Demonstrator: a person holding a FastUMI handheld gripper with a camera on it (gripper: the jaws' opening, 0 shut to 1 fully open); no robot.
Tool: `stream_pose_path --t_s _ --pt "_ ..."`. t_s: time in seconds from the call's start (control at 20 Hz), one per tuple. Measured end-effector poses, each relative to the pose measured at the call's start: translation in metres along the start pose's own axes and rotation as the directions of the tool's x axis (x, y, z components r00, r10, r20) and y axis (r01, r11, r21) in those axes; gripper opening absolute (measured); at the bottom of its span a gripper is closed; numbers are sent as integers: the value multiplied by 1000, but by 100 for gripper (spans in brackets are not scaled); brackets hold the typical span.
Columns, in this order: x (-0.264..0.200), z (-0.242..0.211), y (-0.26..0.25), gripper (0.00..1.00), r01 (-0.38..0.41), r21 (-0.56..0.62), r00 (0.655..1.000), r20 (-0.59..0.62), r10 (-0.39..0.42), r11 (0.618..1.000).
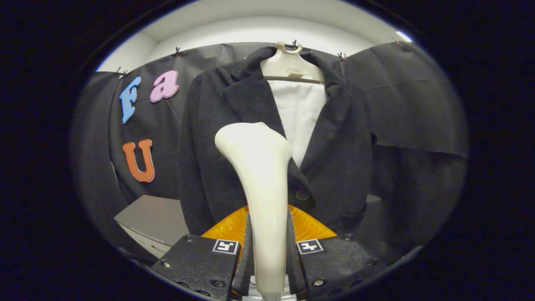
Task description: Iron the clothes twice with a garment steamer, once on the left side and once on the right side.
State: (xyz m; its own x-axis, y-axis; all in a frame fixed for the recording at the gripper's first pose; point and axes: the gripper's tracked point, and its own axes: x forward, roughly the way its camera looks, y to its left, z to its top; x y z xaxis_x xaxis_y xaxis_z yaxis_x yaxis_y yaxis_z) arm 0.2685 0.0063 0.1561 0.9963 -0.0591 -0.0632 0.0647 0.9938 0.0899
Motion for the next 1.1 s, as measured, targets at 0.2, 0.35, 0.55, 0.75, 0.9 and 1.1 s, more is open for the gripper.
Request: stream_pose_path --t_s 0.2,0.35,0.55,0.75,0.9,1.1 --pt "0 -21 -4 38 5 -27 1000 -9 -5 1000" --pt "-2 -34 -3 38 -3 -32 1000 -23 2 999" --pt "1 -65 1 38 -16 -35 996 -92 13 999" --pt "4 -83 -5 38 -11 -31 992 -125 8 999" --pt "-1 -99 -12 38 -10 -21 989 -145 7 1000" --pt "2 -116 -17 37 -12 -15 986 -169 9 1000"
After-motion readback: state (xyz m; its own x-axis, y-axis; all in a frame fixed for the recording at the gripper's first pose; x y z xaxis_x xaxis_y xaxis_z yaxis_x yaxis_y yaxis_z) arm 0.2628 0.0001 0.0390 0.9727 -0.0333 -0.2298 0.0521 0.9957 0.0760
